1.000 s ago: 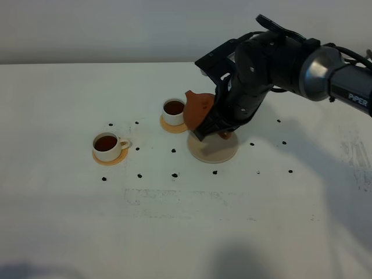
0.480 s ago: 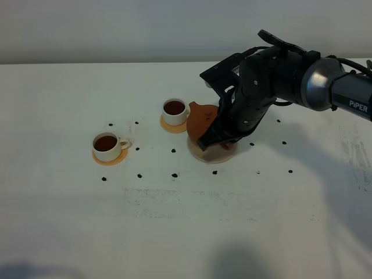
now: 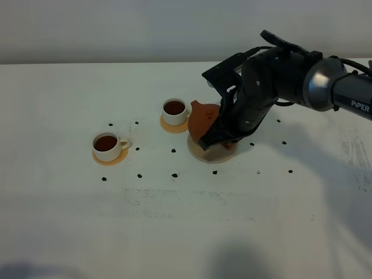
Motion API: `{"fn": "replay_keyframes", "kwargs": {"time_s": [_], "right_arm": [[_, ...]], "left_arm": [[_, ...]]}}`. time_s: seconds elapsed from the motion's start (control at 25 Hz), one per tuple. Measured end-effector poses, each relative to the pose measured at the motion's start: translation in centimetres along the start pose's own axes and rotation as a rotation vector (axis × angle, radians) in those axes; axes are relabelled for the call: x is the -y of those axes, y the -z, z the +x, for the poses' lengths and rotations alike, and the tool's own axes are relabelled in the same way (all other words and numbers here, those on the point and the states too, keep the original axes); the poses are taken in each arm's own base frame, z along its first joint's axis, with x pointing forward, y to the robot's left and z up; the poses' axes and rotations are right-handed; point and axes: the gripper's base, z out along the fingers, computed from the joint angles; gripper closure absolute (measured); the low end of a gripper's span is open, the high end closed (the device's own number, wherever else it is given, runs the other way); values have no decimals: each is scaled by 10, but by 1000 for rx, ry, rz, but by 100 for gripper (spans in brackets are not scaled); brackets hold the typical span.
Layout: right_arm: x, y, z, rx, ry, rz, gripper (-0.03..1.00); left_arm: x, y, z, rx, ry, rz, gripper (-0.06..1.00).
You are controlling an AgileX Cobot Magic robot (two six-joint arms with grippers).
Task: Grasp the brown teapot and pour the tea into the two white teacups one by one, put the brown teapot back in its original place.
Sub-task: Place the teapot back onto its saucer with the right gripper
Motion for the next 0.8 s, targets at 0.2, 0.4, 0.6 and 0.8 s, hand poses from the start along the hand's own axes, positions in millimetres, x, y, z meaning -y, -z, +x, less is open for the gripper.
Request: {"fn": "replay_keyframes", "kwargs": {"time_s": [0.2,0.4,0.6,0.8], "right_arm": [[-2,-9,9,-11,-13,-13,88],[-2,-13,11,1,-13,-11,88],[-2,-13,11,13,-13,-9,88],[-2,-15,9,36,-13,-6,88]], "left_arm": [[0,0,0,0,0,0,45],[0,0,0,0,0,0,45],[0,0,0,0,0,0,45],[0,0,0,0,0,0,45]]}}
